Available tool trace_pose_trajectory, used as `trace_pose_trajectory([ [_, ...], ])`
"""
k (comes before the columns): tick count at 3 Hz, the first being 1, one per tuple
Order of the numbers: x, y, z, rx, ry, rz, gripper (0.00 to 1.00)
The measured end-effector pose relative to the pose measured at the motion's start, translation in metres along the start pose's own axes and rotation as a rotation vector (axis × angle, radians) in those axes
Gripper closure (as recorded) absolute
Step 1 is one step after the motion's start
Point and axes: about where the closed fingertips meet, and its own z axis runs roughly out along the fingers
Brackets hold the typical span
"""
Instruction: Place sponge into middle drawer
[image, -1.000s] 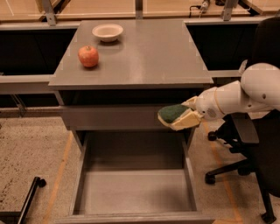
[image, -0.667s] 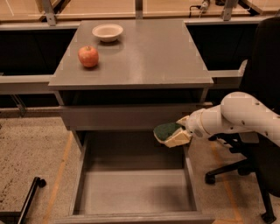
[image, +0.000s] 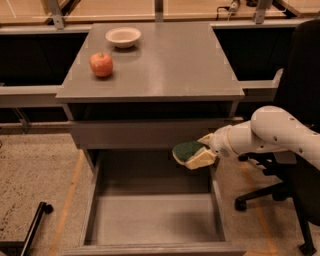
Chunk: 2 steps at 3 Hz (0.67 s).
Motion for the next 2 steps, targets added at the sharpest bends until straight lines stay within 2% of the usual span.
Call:
trace_pose_trajectory([
  [2,0.064,0.022,0.074,-0.182,-0.111,0.095,1.00],
])
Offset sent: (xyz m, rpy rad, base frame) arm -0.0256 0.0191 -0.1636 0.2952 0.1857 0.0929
